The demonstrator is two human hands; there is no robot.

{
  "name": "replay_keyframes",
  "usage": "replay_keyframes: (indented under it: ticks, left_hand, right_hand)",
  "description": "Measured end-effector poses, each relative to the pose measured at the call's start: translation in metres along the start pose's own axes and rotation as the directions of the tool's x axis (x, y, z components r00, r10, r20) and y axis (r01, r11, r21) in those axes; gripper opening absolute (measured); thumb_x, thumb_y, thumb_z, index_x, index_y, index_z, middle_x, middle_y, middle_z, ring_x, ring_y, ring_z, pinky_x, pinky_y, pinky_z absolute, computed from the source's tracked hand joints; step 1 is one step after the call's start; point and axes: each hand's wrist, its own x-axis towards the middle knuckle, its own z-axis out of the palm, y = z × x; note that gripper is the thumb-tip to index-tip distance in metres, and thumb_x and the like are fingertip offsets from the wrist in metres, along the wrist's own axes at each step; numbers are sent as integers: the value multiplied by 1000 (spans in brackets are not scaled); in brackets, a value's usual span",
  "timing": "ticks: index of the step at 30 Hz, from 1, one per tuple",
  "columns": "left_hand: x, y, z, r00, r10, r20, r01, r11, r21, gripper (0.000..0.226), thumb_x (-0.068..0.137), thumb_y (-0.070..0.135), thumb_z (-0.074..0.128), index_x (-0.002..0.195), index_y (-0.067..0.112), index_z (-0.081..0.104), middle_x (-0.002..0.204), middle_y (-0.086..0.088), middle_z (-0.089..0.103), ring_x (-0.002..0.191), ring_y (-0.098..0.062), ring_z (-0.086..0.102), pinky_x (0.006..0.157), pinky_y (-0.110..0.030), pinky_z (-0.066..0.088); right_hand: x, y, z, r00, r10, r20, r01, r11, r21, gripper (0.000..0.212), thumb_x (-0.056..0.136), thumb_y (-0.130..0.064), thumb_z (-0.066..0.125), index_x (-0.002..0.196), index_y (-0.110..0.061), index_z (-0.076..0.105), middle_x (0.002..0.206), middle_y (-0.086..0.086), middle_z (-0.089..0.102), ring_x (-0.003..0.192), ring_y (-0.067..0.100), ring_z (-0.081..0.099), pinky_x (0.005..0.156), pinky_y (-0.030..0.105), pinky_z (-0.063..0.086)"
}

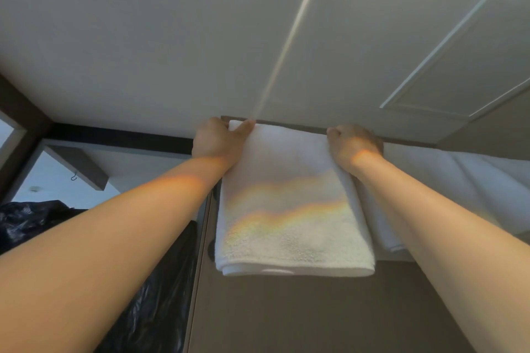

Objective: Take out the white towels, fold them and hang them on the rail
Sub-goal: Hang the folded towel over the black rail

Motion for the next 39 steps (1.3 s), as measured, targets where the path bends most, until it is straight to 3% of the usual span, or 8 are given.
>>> replay_keyframes:
  ticks: [6,12,16,20,24,30,32,39]
  left_hand:
    - [-3,2,-7,992,-79,102,72,995,73,85,86,69,48,123,-7,56,121,-26,58,65,-18,51,47,-25,31]
    - [-18,0,-8,997,-39,61,34,996,85,73,88,62,51,106,-8,57,121,-30,56,83,-32,61,66,-37,50]
    - [-38,-16,-18,994,-39,101,36,999,31,58,88,58,54,75,2,60,83,-16,63,60,-21,55,53,-26,42]
    - [-52,-28,-30,970,-92,227,119,987,-108,63,87,55,58,100,-6,68,100,-19,70,92,-35,68,89,-46,54]
    - [-56,-33,-36,951,-85,298,149,969,-199,40,86,50,63,88,11,70,89,-3,73,87,-24,71,82,-37,57]
    - [-60,-34,-32,935,-65,348,142,969,-201,27,88,47,62,83,21,66,82,6,71,77,-13,70,66,-26,52]
    - [-60,-34,-32,946,-52,321,126,969,-214,24,89,44,63,82,21,66,77,9,71,74,-10,70,61,-22,51]
    - [-54,-13,-32,988,148,48,-142,984,-111,40,91,39,62,76,2,64,75,-8,67,68,-24,63,61,-34,51]
  right_hand:
    - [-3,-2,2,995,-45,83,53,995,-90,60,101,-44,16,131,-13,58,143,14,51,131,32,46,104,41,32]
    - [-8,1,-1,991,-87,103,96,991,-91,57,102,-46,19,124,-14,61,139,16,54,128,34,48,104,40,35]
    - [-30,7,-12,994,-103,-22,105,971,215,41,102,-35,39,119,-8,64,127,19,61,121,34,52,98,36,40]
    - [-74,25,-22,974,-33,-223,137,872,469,20,94,-22,50,97,-13,68,98,6,68,96,26,60,77,34,44]
    - [-102,37,-21,994,33,108,-86,844,529,38,95,-36,50,68,-10,54,66,6,59,68,29,56,58,32,37]
    - [-96,26,-12,921,92,379,-351,618,703,37,94,-40,55,96,-4,65,73,8,57,68,24,56,65,32,42]
    - [-92,23,-12,928,92,361,-352,533,770,38,94,-34,60,103,2,65,115,26,58,76,31,66,72,34,52]
    - [-73,15,-16,995,74,-63,-9,715,699,42,94,-30,62,62,-12,42,56,-1,33,55,17,28,48,30,24]
